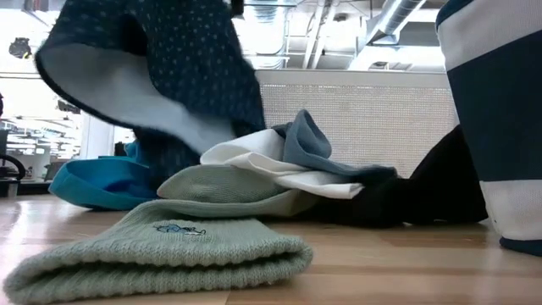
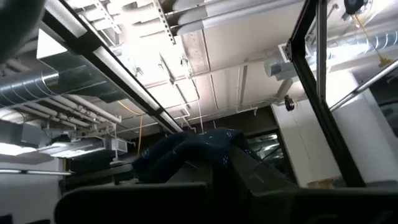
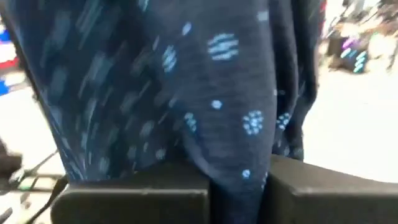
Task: Pick & Place Cloths
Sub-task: Put the blue polo shirt into the white bin
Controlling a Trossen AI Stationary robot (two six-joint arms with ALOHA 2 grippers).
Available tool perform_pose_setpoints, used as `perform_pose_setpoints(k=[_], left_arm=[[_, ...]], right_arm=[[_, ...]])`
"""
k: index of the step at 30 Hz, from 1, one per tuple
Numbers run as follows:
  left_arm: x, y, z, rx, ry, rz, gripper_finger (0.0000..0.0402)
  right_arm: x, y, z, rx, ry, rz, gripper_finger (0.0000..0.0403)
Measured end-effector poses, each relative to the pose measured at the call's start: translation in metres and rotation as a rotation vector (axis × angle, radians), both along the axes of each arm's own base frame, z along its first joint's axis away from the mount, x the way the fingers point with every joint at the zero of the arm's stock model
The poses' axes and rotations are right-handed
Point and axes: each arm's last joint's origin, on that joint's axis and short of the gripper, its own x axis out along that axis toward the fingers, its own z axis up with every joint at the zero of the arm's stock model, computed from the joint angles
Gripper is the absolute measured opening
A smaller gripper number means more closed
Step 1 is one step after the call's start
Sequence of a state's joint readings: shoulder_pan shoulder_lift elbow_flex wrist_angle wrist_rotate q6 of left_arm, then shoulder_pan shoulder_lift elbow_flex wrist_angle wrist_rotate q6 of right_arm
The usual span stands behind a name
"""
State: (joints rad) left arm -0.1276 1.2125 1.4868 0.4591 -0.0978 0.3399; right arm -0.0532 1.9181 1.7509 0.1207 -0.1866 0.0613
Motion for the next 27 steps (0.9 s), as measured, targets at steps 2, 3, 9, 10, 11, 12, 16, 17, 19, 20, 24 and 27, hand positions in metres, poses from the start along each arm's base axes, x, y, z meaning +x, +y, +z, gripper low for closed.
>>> perform_pose_setpoints(k=[2, 3, 9, 10, 11, 12, 16, 17, 19, 20, 24, 27], left_arm=[[0.0, -0.002, 0.0, -0.005, 0.003, -0.014, 0.0], [0.0, -0.003, 0.0, -0.006, 0.004, -0.017, 0.0], [0.001, 0.0, -0.001, -0.003, 0.015, -0.003, 0.0], [0.001, 0.003, -0.001, -0.003, 0.015, 0.01, 0.0], [0.002, 0.006, -0.001, -0.003, 0.015, 0.026, 0.0], [0.003, 0.011, -0.002, -0.003, 0.016, 0.045, 0.0], [0.013, 0.032, -0.006, -0.006, 0.034, 0.144, 0.0], [0.018, 0.039, -0.008, -0.006, 0.038, 0.171, 0.0], [0.029, 0.052, -0.015, -0.008, 0.071, 0.222, 0.0], [0.037, 0.06, -0.019, -0.014, 0.087, 0.243, 0.0], [0.068, 0.09, -0.042, -0.055, 0.178, 0.308, 0.0], [0.089, 0.111, -0.063, -0.069, 0.263, 0.358, 0.0]], right_arm=[[-0.017, -0.013, 0.026, -0.009, -0.036, -0.031, 0.0003], [-0.026, -0.019, 0.04, -0.017, -0.058, -0.048, 0.0003], [-0.102, -0.059, 0.128, -0.105, -0.217, -0.215, 0.0001], [-0.116, -0.064, 0.141, -0.129, -0.235, -0.257, 0.0001], [-0.13, -0.068, 0.153, -0.151, -0.254, -0.296, 0.0001], [-0.144, -0.071, 0.164, -0.169, -0.276, -0.335, 0.0001], [-0.192, -0.081, 0.193, -0.202, -0.299, -0.465, 0.0001], [-0.2, -0.083, 0.196, -0.202, -0.289, -0.494, 0.0001], [-0.214, -0.088, 0.197, -0.198, -0.251, -0.557, 0.0001], [-0.218, -0.091, 0.196, -0.196, -0.225, -0.582, 0.0001], [-0.226, -0.103, 0.183, -0.159, -0.07, -0.665, 0.0], [-0.222, -0.113, 0.164, -0.115, 0.097, -0.716, 0.0]])
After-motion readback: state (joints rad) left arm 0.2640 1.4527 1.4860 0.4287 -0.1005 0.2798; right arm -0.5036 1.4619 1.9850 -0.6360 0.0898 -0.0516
